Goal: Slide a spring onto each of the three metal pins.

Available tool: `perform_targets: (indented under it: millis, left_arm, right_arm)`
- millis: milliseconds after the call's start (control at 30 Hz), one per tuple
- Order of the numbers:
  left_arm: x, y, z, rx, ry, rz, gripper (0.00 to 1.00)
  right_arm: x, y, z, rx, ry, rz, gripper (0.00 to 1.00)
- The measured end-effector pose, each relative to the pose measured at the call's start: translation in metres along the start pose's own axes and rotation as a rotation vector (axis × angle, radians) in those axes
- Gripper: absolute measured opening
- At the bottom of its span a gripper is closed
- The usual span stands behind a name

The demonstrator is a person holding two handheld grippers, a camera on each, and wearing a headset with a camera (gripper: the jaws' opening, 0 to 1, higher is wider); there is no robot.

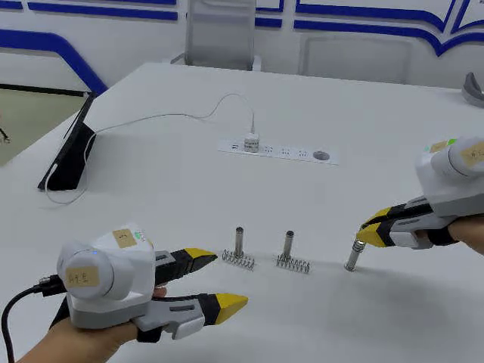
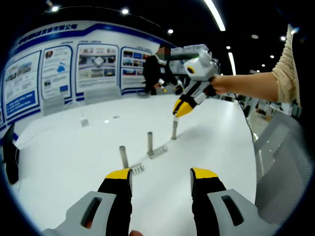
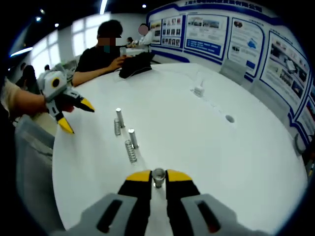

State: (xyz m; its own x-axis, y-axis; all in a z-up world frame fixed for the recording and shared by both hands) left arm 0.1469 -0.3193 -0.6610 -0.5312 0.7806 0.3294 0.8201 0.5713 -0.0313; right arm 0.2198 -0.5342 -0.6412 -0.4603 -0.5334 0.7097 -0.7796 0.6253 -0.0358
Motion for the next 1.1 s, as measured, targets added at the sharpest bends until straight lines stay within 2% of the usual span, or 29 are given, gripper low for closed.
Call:
perform_targets:
  millis: [967, 1100]
  left_arm:
    - [0.001, 0.0, 0.002, 0.011, 0.003, -0.006, 0.47]
    - [0.002, 0.0, 0.003, 0.012, 0.003, -0.007, 0.47]
  right_arm:
    - [-0.021, 0.004, 0.024, -0.041, 0.053, -0.011, 0.12]
    - [-0.021, 0.004, 0.024, -0.041, 0.046, -0.011, 0.12]
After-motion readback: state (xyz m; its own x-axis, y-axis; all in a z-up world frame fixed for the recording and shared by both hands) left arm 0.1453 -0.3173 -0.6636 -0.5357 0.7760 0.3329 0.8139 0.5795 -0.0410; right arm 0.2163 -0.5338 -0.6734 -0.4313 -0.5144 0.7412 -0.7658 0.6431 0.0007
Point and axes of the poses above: the centre of the closed fingertips' face, and the gripper's own axes: x roughly backward along the fingers, y roughly to its left, z roughly out of its underside, the point moved 3 cm from there along x, roughly backward along the fingers, and after that the axes turned 1 degree about -x, right-handed, at the moved point
